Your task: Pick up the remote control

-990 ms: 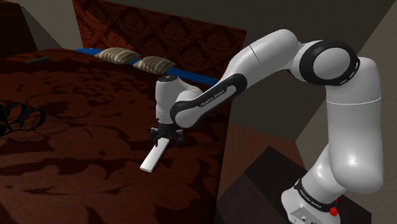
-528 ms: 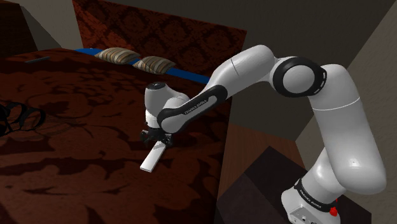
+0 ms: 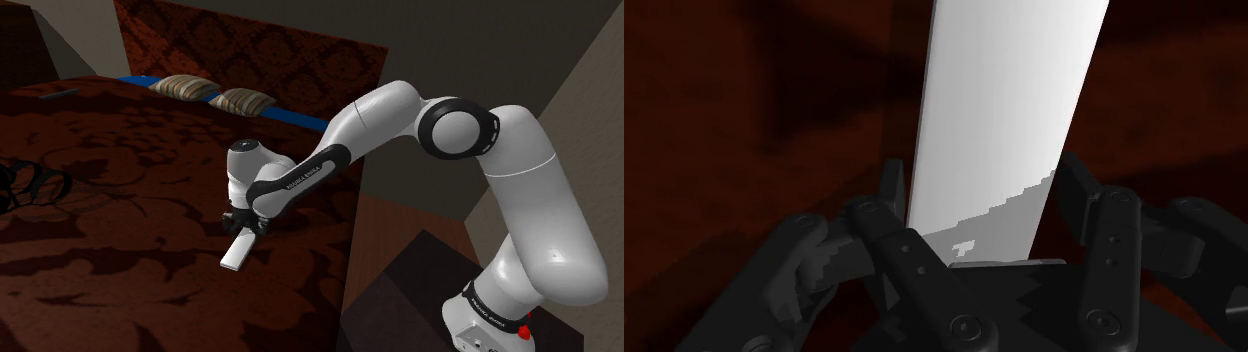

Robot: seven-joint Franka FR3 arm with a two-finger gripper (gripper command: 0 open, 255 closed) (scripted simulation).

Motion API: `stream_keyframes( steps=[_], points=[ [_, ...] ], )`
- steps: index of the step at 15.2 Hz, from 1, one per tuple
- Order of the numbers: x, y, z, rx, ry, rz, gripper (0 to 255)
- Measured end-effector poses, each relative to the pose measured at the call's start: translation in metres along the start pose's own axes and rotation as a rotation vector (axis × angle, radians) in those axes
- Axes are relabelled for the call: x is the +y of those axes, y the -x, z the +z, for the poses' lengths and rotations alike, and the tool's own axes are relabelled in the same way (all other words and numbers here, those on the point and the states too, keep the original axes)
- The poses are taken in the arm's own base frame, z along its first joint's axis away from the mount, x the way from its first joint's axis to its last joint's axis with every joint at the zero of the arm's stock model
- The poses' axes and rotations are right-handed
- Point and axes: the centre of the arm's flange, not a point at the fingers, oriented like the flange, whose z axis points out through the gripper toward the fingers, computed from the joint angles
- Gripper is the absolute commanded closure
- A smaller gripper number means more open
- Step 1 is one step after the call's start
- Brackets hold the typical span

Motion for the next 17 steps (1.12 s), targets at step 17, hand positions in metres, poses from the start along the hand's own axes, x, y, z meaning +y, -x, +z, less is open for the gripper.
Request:
stream_keyframes(
  steps=[17],
  points=[
    [0.001,-0.001,-0.04,0.0,0.001,0.0,255]
  ],
)
